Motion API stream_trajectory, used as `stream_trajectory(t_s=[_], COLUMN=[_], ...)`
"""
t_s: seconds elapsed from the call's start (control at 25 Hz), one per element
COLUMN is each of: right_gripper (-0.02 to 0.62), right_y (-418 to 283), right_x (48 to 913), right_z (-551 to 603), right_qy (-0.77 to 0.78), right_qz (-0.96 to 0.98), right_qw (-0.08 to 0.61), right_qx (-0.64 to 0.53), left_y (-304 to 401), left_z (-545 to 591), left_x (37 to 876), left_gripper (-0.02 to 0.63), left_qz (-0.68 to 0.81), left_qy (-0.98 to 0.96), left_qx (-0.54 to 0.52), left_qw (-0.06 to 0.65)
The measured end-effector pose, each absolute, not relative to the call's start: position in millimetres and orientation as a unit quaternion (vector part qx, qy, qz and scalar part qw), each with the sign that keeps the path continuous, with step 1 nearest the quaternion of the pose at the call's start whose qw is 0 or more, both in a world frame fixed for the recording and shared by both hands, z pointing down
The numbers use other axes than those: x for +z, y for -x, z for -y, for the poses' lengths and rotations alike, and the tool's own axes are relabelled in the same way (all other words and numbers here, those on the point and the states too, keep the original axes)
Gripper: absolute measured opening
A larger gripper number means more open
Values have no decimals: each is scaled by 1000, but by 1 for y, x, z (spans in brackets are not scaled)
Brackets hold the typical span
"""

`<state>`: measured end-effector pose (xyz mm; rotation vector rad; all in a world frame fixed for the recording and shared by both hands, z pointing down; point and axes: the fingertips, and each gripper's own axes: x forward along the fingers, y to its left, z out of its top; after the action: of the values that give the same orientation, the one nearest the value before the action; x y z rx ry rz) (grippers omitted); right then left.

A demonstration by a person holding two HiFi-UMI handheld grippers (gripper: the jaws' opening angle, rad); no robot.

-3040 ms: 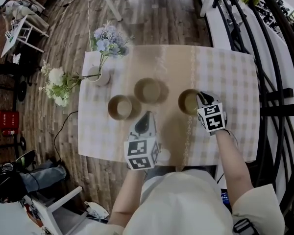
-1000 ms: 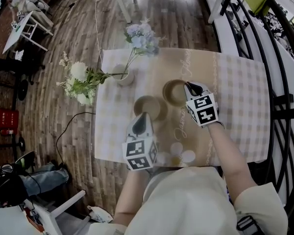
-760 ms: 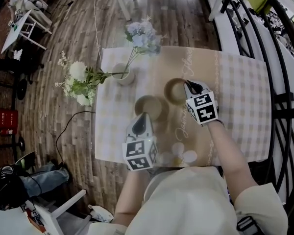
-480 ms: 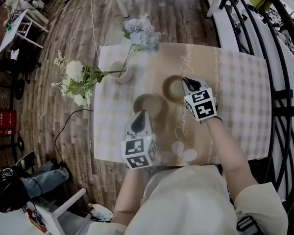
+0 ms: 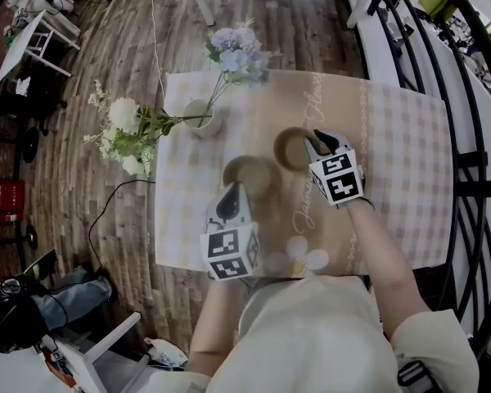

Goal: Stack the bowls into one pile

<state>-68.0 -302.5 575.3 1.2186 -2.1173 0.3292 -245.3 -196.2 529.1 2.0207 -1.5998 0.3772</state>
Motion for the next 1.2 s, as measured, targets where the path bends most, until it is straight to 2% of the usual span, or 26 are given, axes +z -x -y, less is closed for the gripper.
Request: stream_trajectory(t_s=[0.68,0.96,1.08,1.2], right_gripper=[84,84,84,84], right_y=[82,94,101,106], right_x=[549,544,546,549], right_z=[267,254,247,242], right_qy=[-460,-452,-445,-437], right_qz=[828,836,839,842], right_qw=[295,281,280,284], right_qx=[125,134,139,140], left_y=[269,282,285,285], left_z=[203,203,204,204], left_x=[550,572,579,586], left_gripper=[5,5,37,41], left_qz=[618,629,629,628], left_qy=[-728,-706,-704,-701], left_qx=[139,150,153,157], left_qw=[261,287,292,298])
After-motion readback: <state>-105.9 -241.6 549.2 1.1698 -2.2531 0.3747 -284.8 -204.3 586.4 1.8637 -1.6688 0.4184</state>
